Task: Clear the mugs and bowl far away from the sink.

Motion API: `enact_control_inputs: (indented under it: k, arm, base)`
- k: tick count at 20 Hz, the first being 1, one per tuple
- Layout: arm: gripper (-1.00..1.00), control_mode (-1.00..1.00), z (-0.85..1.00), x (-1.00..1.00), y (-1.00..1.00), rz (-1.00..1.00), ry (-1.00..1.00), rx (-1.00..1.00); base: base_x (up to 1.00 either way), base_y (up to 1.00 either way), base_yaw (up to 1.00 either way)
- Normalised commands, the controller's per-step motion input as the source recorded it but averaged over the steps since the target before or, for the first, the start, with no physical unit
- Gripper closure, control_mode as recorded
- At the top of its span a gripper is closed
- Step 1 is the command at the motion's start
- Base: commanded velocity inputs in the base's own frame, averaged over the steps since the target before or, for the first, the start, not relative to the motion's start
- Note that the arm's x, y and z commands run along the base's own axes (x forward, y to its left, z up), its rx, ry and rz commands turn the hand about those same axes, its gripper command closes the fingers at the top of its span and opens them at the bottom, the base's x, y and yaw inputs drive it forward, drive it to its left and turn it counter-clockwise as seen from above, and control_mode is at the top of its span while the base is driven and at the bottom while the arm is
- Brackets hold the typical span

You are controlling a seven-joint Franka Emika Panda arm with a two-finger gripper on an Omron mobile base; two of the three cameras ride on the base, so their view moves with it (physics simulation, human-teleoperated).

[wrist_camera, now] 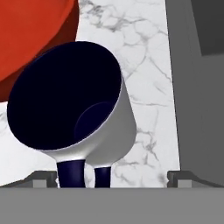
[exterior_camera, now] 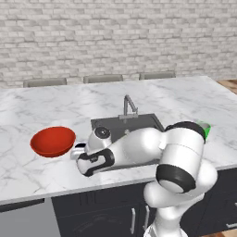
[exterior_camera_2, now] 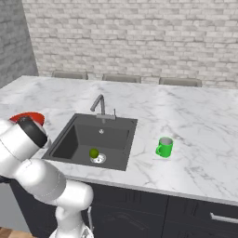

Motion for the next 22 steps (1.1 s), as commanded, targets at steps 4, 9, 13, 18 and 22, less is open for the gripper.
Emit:
enact_control_inputs:
  k: [4,9,13,18,22]
  arm:
    - [-1.0,-1.0,-0.1,0.01,0.07,0.0,0.0,0.0]
    - [-1.0,-1.0,0.0,0.19,0.0,-0.02,0.0,0.0]
    - [-1.0,-1.0,0.0,0.32,0.03,-0.03,0.0,0.0]
    - [1.0,-1.0,0.0,0.25,0.04,-0.05,0.0,0.0]
    - [1.0,-1.0,0.0,0.12,0.0,-0.05,0.01,0.0]
  base:
    - [0.0,0.0,0.0]
    - [0.0,0.0,0.0]
    - [0.0,0.0,0.0]
    - [0.0,0.0,0.0]
    - [0.0,0.0,0.0]
